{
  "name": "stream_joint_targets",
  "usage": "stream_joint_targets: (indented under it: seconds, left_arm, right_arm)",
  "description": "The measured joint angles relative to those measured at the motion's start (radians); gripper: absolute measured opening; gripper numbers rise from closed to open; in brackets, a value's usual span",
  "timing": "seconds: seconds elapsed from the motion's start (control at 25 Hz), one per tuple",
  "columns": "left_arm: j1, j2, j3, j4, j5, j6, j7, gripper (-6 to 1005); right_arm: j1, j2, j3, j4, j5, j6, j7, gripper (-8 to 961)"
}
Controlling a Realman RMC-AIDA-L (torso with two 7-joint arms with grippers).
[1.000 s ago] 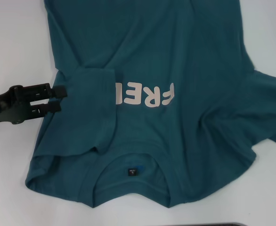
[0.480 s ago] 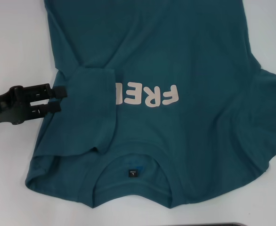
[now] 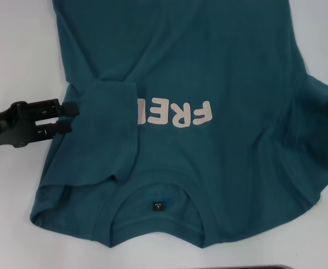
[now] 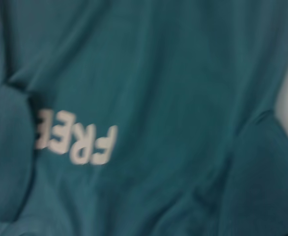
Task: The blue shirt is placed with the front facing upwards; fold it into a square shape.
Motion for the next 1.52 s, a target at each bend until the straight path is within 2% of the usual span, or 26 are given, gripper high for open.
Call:
stream_joint_targets:
  seconds: [0.6, 1.0, 1.52]
  left_arm:
    - [0.011, 0.007, -0.029, -0.006, 0.000, 0.001, 0.000, 689]
    - [0.004, 0.011, -0.029, -0.005, -0.001, 0.000, 0.000, 688]
    - [0.001, 0.013, -0.033, -0.001, -0.002, -0.002, -0.001, 687]
  right_arm:
    - [0.139, 0.027, -0.032, 0.153, 0.008, 0.028, -0.020, 15]
    - [0.119, 0.025, -0.024, 0.190, 0.084, 0.138, 0.031, 18]
    - [0.115, 0.042, -0.021, 0.214, 0.117, 0.285, 0.068, 22]
